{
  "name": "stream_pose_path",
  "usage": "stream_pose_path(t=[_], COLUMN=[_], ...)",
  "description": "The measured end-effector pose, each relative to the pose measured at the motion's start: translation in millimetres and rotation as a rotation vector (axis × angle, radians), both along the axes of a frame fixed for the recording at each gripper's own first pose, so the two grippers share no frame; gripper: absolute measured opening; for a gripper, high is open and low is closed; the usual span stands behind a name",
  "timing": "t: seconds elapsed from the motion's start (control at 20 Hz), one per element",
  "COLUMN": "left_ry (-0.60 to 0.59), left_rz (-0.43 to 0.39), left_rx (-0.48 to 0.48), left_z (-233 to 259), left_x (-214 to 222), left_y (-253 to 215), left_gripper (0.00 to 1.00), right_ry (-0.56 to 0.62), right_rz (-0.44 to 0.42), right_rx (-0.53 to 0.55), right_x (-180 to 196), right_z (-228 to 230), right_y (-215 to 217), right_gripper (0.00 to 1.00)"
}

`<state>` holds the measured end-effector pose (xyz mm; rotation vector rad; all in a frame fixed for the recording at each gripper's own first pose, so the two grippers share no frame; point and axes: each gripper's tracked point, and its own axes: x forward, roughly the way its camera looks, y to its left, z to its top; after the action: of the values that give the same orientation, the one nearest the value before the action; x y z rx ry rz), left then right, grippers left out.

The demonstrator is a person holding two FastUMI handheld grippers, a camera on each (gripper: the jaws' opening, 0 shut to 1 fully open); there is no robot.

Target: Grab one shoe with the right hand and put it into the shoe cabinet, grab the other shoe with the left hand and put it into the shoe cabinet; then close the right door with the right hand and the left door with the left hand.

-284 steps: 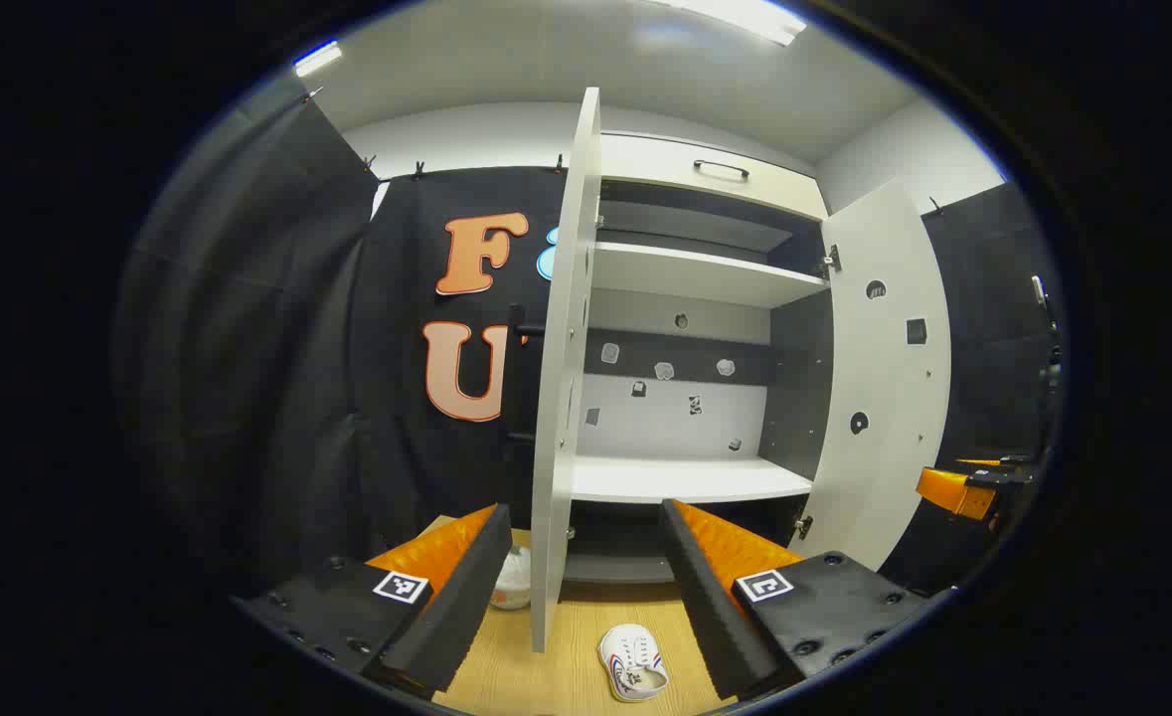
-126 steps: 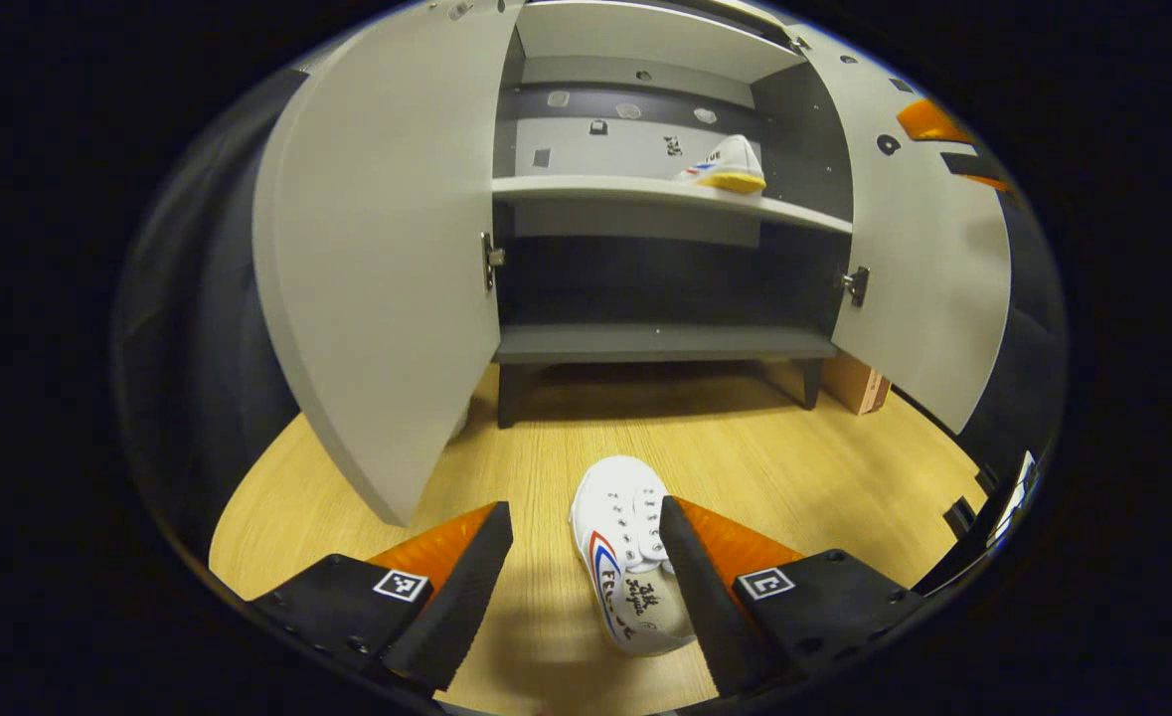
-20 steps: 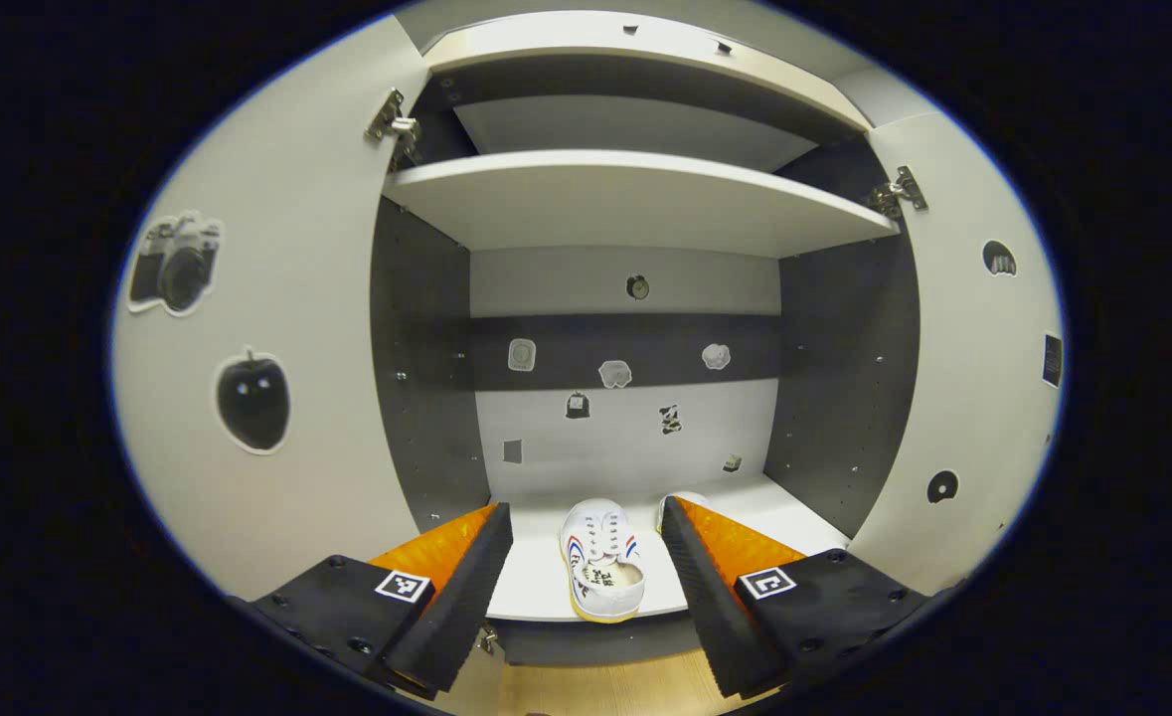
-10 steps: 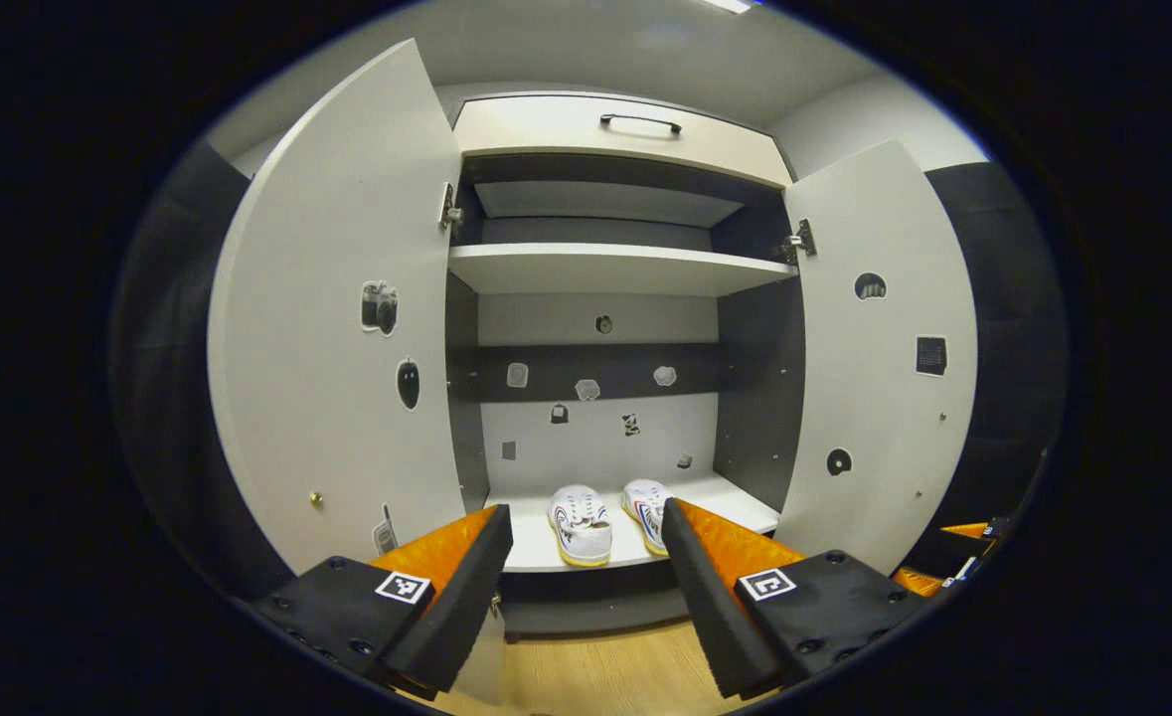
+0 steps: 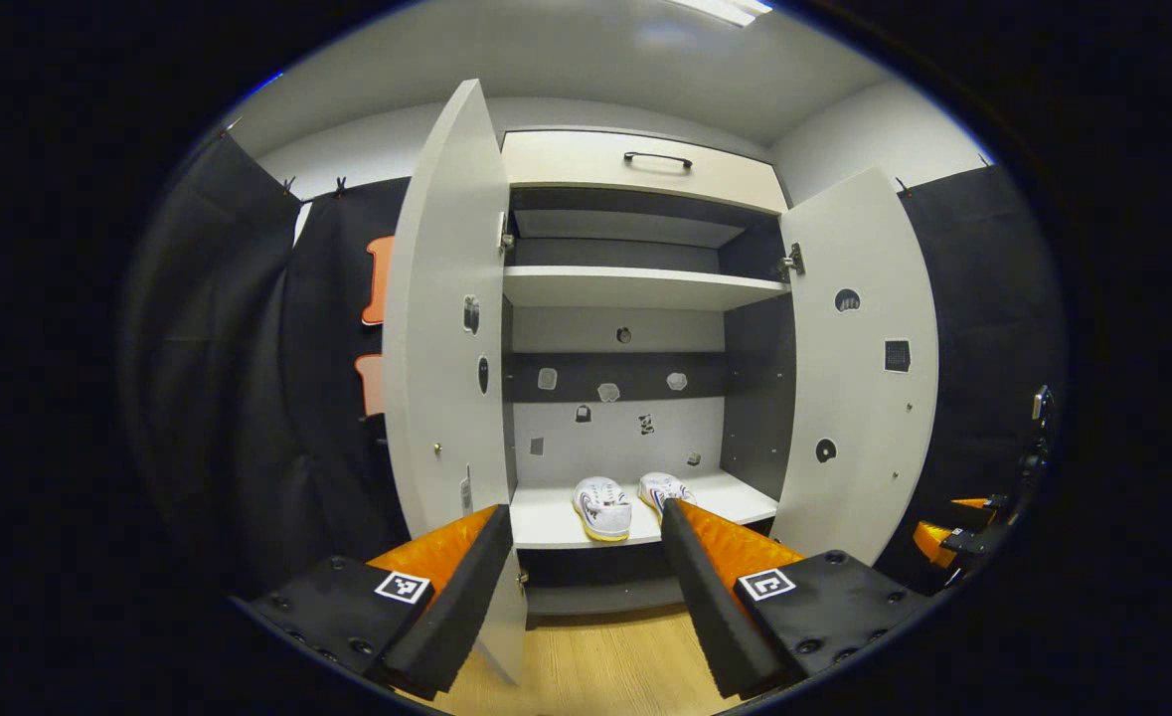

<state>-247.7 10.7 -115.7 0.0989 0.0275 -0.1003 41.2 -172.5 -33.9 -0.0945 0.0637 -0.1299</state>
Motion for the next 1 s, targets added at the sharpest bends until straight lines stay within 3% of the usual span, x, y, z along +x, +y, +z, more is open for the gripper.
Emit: stream_pose_path(t=[0.2, 0.6, 1.0], left_ry=[-0.01, 0.005, 0.013], left_rz=[0.024, 0.067, 0.078], left_rx=[-0.004, -0.013, -0.012], left_z=[3, -2, -3], left_x=[-9, -20, -23], left_y=[15, 45, 61], left_gripper=[0.97, 0.96, 0.96], right_ry=[-0.004, 0.026, 0.027], right_rz=[-0.027, -0.007, 0.021], right_rx=[-0.022, -0.016, 0.007], right_x=[25, 79, 82], right_z=[-9, -31, -31], right_y=[-25, -30, -22], right_gripper=[0.93, 0.93, 0.91])
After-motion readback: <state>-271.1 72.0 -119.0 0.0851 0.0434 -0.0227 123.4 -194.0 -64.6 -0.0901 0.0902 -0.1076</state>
